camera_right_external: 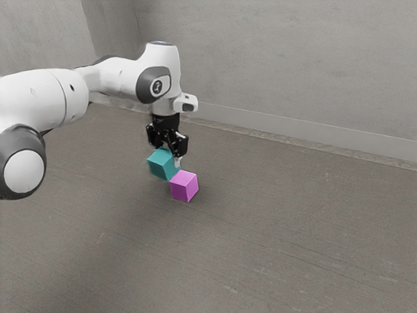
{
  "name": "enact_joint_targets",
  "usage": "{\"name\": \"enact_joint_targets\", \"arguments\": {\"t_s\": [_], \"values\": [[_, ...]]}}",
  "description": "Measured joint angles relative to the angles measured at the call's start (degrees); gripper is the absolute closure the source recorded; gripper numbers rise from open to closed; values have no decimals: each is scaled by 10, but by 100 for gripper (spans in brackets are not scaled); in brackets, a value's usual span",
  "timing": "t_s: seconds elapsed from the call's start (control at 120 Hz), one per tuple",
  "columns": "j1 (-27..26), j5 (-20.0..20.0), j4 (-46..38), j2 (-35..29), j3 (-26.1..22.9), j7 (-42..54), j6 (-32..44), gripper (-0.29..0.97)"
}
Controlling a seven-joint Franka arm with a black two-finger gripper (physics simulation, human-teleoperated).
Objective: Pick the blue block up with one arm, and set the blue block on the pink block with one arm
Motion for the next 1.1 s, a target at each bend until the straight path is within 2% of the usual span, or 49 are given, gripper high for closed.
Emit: {"name": "enact_joint_targets", "arguments": {"t_s": [0.175,0.317,0.583,0.842,1.1], "values": [[-15,4,99,66,2,0,-39,31],[-17,4,131,94,3,0,-44,31],[-17,-3,141,116,13,-7,-23,31],[-36,-46,153,124,49,-23,13,31],[-45,-58,124,119,62,-39,26,30]]}}
